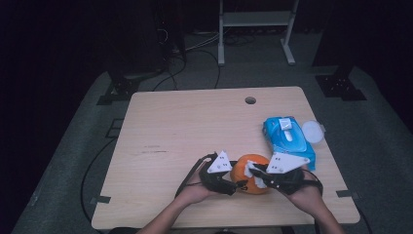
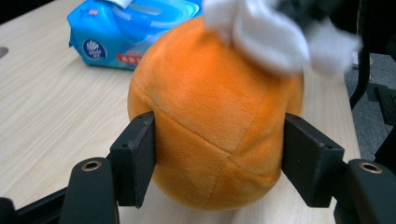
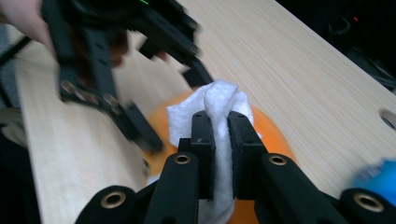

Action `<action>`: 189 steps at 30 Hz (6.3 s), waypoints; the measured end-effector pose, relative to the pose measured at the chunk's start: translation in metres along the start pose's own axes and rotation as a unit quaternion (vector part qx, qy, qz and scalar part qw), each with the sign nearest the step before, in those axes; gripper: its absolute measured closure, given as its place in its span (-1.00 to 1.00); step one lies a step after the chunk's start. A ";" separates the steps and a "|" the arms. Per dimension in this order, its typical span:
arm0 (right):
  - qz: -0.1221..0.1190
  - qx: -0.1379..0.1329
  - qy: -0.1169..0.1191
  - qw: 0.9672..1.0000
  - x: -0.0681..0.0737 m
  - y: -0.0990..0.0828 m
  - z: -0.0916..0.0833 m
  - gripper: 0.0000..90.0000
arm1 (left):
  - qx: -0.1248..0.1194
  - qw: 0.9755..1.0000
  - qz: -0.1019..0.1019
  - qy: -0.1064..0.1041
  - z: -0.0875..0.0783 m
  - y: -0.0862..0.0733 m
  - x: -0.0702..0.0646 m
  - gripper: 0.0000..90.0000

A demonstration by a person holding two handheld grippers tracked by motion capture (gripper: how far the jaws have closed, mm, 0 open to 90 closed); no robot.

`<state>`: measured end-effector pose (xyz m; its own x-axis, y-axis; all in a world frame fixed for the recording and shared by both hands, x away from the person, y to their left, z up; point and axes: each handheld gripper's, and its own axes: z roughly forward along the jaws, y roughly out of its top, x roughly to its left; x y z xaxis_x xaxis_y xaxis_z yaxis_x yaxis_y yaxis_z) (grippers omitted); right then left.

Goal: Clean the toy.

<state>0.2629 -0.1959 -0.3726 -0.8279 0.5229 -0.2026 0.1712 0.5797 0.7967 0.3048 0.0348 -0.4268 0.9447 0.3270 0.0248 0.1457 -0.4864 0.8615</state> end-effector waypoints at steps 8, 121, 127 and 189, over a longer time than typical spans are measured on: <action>0.038 -0.002 -0.006 0.999 -0.014 -0.014 -0.003 0.81 | -0.006 1.000 -0.017 -0.002 0.001 0.000 0.000 -0.27; -0.027 -0.012 -0.021 0.999 0.022 0.008 0.024 0.80 | 0.028 0.999 -0.015 0.016 -0.003 0.002 0.011 -0.31; 0.016 -0.004 -0.060 0.998 -0.006 -0.008 0.009 0.81 | 0.026 0.999 -0.018 0.009 -0.003 0.001 0.013 -0.33; 0.022 0.015 -0.048 0.998 -0.002 -0.015 0.024 0.81 | 0.019 0.998 -0.035 -0.041 -0.018 -0.002 0.025 -0.70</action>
<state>0.2743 -0.1908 -0.3975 -0.7648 0.6049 -0.2218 0.2241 0.5724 0.7887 0.3230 0.0586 -0.4189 0.9525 0.2943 -0.0779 0.2219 -0.4962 0.8394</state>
